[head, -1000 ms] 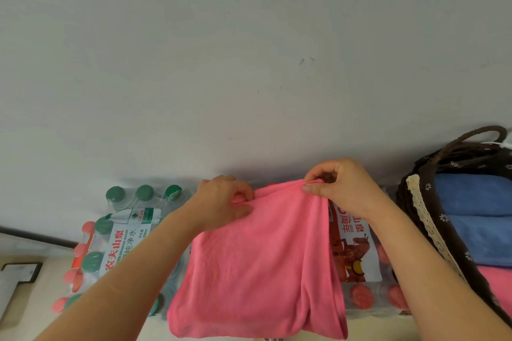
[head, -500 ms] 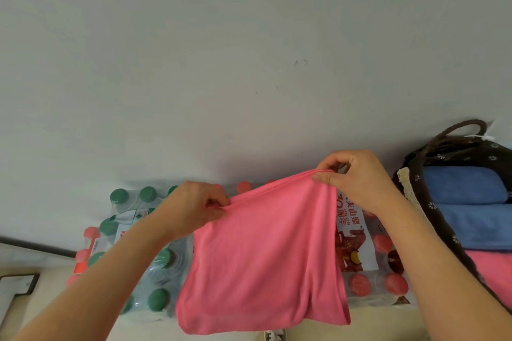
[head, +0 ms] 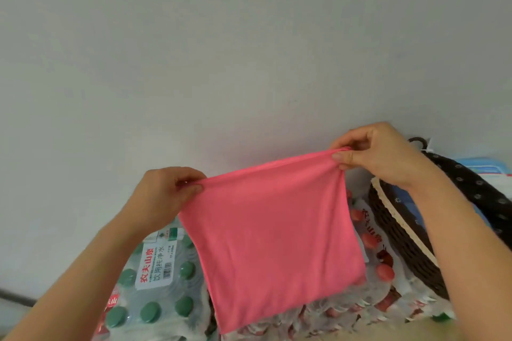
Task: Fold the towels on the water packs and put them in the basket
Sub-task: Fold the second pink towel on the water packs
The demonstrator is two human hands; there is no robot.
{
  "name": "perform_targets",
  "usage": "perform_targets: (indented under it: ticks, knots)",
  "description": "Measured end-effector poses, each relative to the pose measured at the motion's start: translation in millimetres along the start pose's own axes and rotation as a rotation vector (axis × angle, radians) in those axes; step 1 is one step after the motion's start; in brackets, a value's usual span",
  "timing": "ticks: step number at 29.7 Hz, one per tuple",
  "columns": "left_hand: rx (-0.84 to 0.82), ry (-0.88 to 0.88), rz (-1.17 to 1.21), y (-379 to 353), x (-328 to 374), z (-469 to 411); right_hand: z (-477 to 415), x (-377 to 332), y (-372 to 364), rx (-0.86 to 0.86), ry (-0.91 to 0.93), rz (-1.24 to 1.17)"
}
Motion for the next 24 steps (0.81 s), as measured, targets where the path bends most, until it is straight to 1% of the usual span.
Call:
perform_targets:
  ticks: [2,4,7,10,12,13,14,16,18,20,23,24]
  knots:
    - [0.031,-0.089,-0.131,9.5,16.8,-2.0,2.5,-14.3,13.6,0.079,0.030,0.058]
    - [0.085,-0.187,-0.237,16.7,31.3,-9.1,-0.4,-23.0,25.9,0.219,0.048,0.091]
    - [0.211,-0.329,-0.279,27.1,55.6,-21.0,-4.9,-31.9,43.2,0.426,0.092,0.079]
    - [0.378,-0.551,-0.307,36.6,79.4,-20.0,4.9,-38.7,58.7,0.601,0.183,0.189]
    - [0.437,-0.668,-0.348,36.4,80.9,-8.0,26.3,-34.7,61.3,0.633,0.210,0.202]
    - [0.429,-0.699,-0.367,31.8,76.7,2.3,40.3,-27.2,57.6,0.615,0.205,0.211]
    - [0.396,-0.730,-0.366,22.4,68.3,13.4,55.2,-15.4,50.0,0.578,0.194,0.239]
    - [0.245,-0.738,-0.355,-4.1,45.0,38.7,83.5,20.9,25.5,0.462,0.142,0.336]
    - [0.025,-0.698,-0.327,-39.1,18.4,64.7,109.0,63.6,-4.8,0.337,0.067,0.423]
    - [-0.174,-0.639,-0.322,-73.8,-8.0,87.6,130.5,101.4,-31.9,0.208,-0.022,0.454]
    - [-0.364,-0.493,-0.333,-108.9,-33.8,112.7,153.6,136.8,-57.1,0.073,-0.150,0.468]
    - [-0.402,-0.491,-0.321,-117.2,-39.4,118.5,158.6,144.6,-61.3,0.050,-0.162,0.491]
Point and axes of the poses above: each hand's wrist, its own z-axis away from the middle knuckle, its own y-axis out of the back of the hand, x = y × z, the point moved 2 cm from there along -z, towards the middle knuckle, and after that the axes turned 11 degrees about z, right-handed, at the moved point
